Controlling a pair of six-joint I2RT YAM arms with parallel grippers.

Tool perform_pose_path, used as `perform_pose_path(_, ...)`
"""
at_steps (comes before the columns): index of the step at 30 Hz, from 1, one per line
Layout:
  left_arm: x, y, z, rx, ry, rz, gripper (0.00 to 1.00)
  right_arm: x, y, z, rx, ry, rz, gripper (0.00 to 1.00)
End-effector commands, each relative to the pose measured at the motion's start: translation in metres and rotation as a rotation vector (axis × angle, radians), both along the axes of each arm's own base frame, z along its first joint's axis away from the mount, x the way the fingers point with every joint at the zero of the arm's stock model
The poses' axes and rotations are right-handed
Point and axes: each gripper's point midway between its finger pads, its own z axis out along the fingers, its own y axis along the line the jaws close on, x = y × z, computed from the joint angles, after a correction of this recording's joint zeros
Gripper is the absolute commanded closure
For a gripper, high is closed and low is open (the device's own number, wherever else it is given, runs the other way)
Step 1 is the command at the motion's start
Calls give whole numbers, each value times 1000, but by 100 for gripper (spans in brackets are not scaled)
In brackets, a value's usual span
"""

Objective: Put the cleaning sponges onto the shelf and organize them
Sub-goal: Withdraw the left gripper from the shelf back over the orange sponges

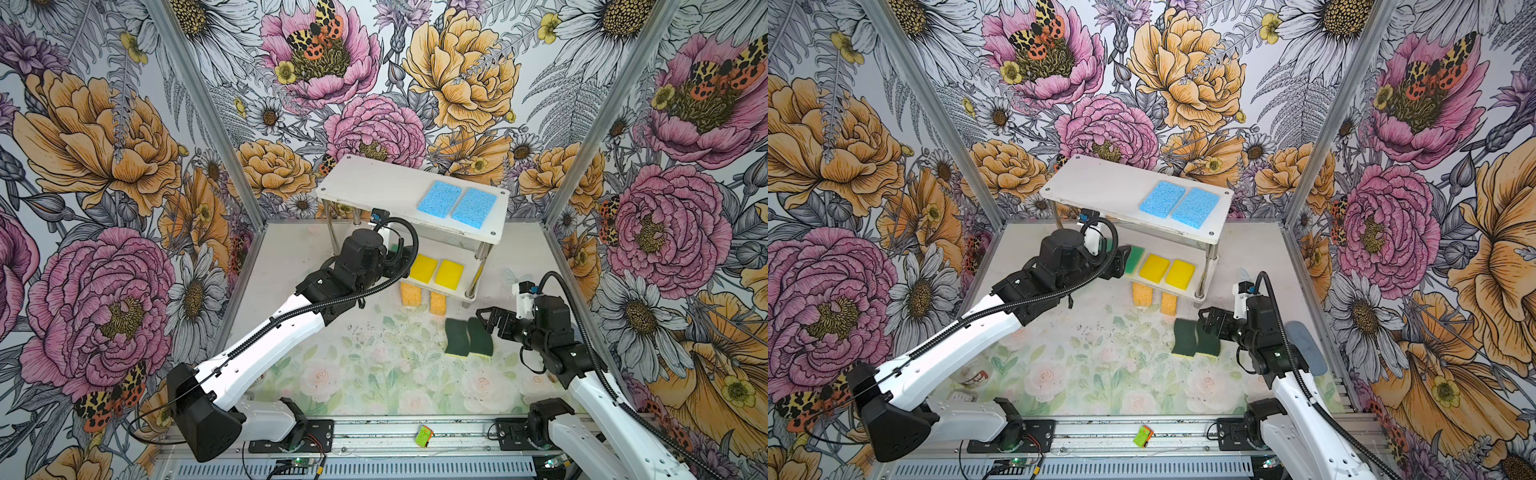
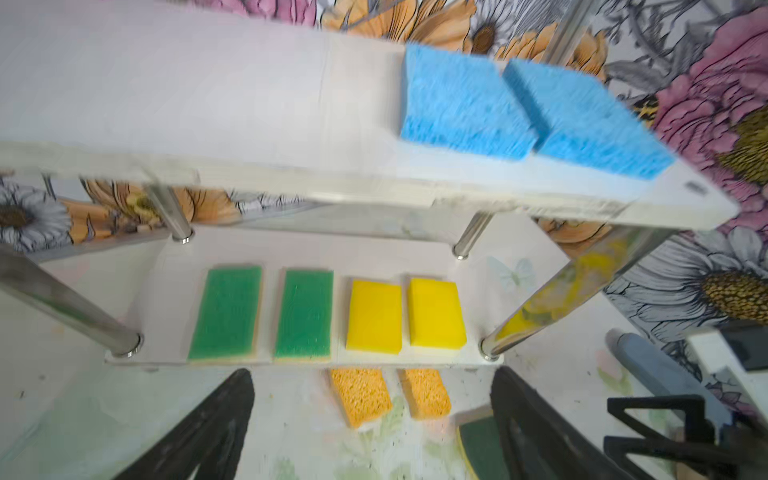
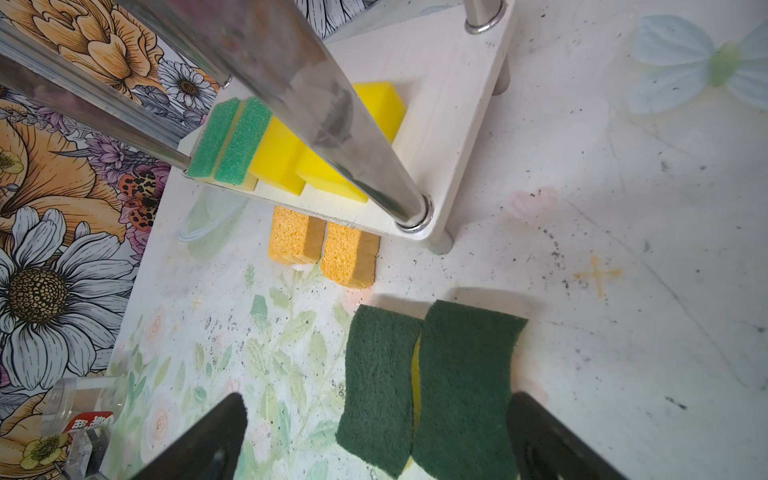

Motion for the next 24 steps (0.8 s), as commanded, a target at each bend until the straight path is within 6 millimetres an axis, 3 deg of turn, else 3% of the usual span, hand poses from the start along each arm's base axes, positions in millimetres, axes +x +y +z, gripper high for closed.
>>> perform_pose_path(1, -2, 17, -21, -73, 35, 89, 8, -2, 1, -7, 7, 18, -8, 0)
perform_pose_path(5, -13, 30, -60, -70, 105, 123, 1, -3, 0, -9, 10, 24, -16, 0)
perform_pose_path(11, -27, 40, -103, -99, 188, 152, 1, -3, -2, -13, 9, 36, -33, 0)
perform_pose_path(17, -31, 34, -140, -114, 264, 150, 1, -3, -4, -16, 3, 42, -46, 0)
perform_pose_path(24, -28, 23, -168, -121, 315, 160, 1, -3, -6, -16, 0, 41, -55, 0)
